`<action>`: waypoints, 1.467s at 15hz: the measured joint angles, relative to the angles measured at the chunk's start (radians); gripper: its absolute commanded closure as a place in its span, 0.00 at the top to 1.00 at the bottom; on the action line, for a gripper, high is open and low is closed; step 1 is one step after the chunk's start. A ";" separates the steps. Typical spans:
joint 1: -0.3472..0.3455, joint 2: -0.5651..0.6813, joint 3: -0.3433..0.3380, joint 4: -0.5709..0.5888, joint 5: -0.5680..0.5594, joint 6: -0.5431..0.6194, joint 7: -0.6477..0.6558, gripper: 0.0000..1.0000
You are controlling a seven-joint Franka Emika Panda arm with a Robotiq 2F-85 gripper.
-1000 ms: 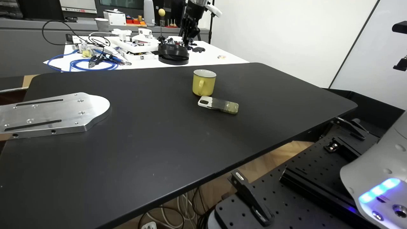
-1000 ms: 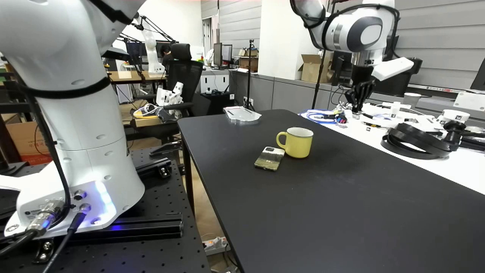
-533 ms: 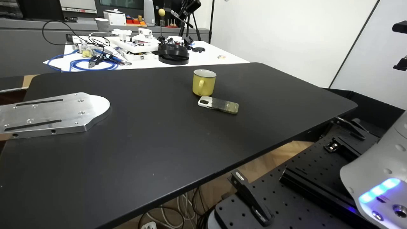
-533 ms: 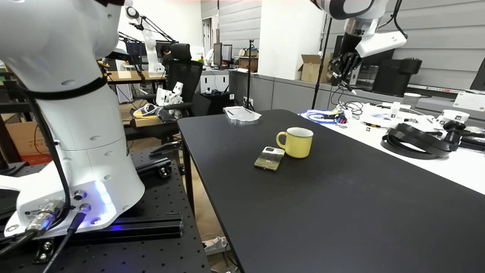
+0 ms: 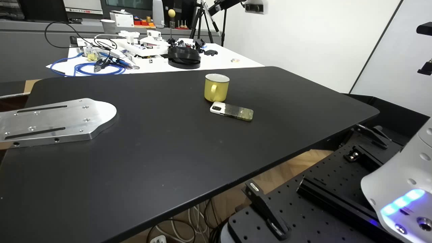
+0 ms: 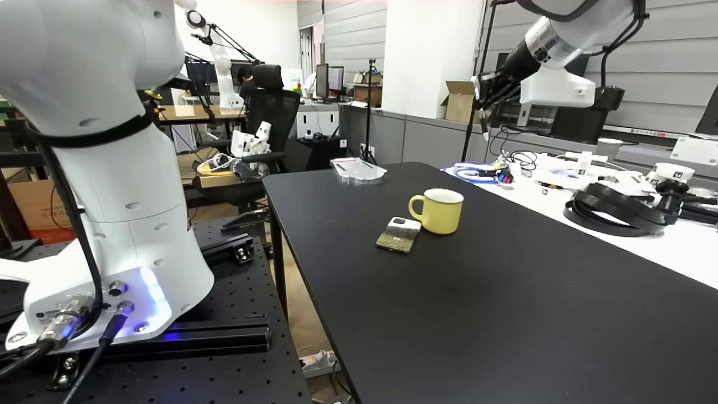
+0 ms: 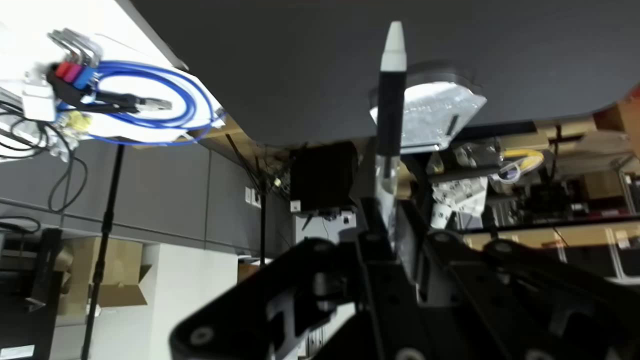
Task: Put the pen in the mug
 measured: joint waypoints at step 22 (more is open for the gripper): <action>0.125 0.130 -0.199 -0.057 0.100 -0.238 -0.250 0.03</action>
